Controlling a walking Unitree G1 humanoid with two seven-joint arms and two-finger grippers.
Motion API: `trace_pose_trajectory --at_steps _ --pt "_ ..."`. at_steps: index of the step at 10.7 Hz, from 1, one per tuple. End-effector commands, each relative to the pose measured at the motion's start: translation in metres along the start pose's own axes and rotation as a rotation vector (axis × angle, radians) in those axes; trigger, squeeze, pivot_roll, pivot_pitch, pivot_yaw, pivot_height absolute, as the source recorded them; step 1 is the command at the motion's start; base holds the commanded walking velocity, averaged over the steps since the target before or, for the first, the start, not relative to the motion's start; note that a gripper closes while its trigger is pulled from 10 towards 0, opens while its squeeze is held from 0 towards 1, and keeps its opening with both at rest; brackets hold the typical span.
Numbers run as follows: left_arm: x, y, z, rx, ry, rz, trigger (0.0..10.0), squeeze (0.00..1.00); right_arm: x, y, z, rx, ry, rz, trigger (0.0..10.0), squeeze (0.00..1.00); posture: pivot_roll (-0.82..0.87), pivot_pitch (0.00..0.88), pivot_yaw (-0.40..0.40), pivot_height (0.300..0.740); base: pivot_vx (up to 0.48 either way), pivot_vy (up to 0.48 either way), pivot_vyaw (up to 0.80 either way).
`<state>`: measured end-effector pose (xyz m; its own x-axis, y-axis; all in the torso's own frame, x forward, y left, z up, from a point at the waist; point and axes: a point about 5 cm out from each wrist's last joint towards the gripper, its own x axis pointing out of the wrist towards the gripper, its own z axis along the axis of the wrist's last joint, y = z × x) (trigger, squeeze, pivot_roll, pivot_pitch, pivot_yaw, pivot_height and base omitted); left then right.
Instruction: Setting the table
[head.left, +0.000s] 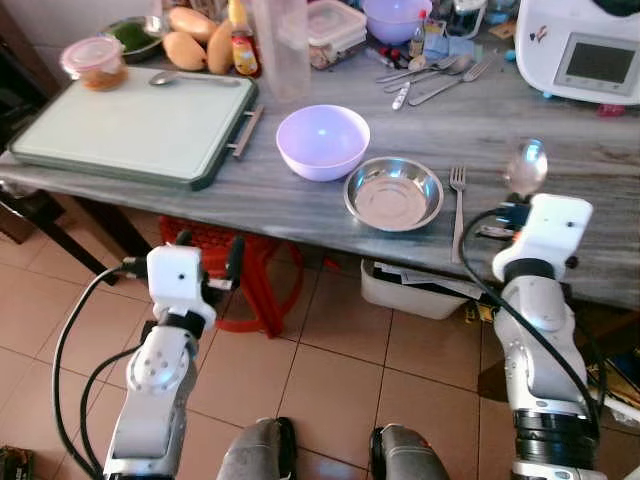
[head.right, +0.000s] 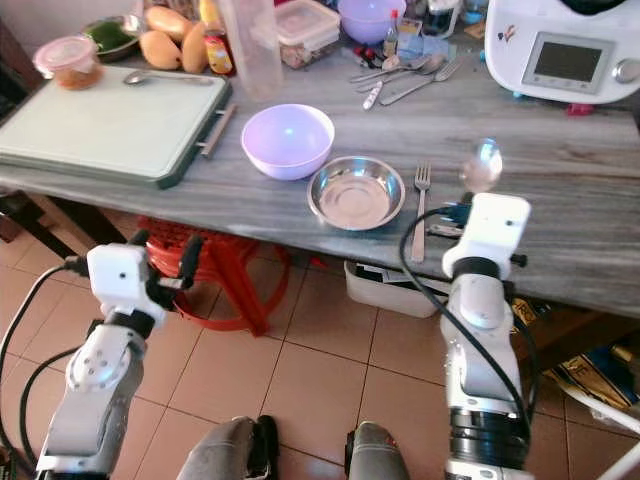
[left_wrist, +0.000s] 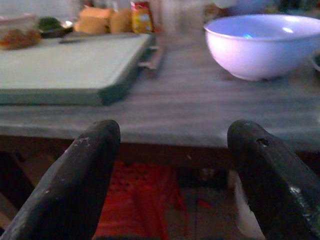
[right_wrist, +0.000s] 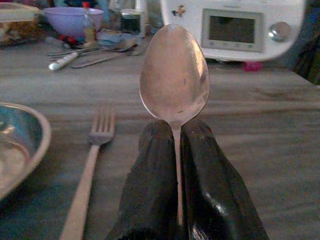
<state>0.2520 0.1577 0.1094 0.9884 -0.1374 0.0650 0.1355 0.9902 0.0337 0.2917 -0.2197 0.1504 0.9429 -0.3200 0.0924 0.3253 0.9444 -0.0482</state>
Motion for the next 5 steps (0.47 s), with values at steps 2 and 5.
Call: trace_pose_trajectory --at_steps 2,5 --pt "-0.003 0.0 0.002 0.0 0.008 -0.021 10.0 0.0 0.003 -0.014 -0.006 0.016 0.041 -0.067 10.0 0.0 -0.02 0.194 0.082 0.74 0.0 0.0 0.0" --pt "-0.004 -0.003 0.005 -0.006 0.018 -0.054 10.0 0.0 0.013 -0.014 -0.007 0.073 0.079 -0.084 10.0 0.0 -0.01 0.219 0.095 0.74 0.0 0.0 -0.27"
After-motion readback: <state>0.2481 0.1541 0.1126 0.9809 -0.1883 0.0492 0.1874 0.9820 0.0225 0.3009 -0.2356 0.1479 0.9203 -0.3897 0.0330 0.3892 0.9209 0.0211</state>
